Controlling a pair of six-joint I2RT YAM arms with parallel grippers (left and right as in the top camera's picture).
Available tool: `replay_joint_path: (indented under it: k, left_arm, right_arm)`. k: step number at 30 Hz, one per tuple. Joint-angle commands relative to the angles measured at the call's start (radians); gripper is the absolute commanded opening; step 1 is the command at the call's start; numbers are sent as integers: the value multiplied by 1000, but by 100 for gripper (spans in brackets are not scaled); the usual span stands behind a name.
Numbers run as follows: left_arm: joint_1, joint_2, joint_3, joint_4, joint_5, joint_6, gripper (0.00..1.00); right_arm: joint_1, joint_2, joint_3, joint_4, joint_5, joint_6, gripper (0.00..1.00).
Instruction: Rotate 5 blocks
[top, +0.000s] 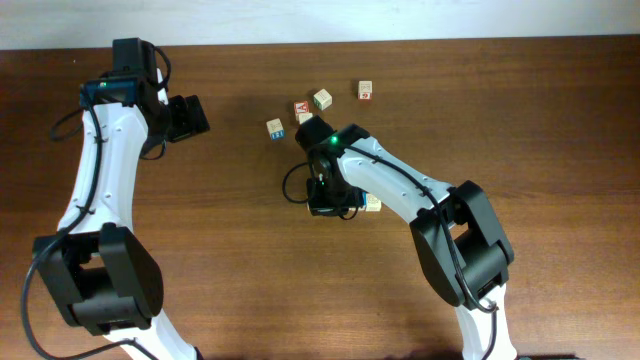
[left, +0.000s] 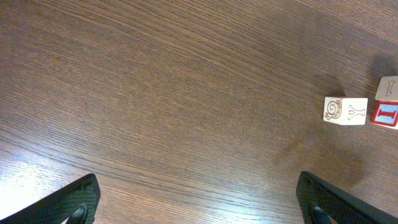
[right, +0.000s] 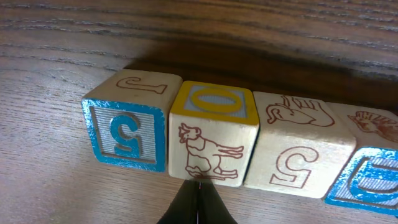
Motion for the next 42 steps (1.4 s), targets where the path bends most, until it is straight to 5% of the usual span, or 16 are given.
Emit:
replay_joint_path:
  k: [1,33,42]
  left_arm:
    - [0,7,17,-2,-3,-10,99]
    - [0,7,17,-2,4,-10,99]
    - [-6,-9,19,-33,5,-9,95]
  right_arm:
    - [-3,-11,-3,7,17,11,4]
    - [-3,-11,-2,7,8,6,4]
    - [-9,-114,164,-109,23,-60,4]
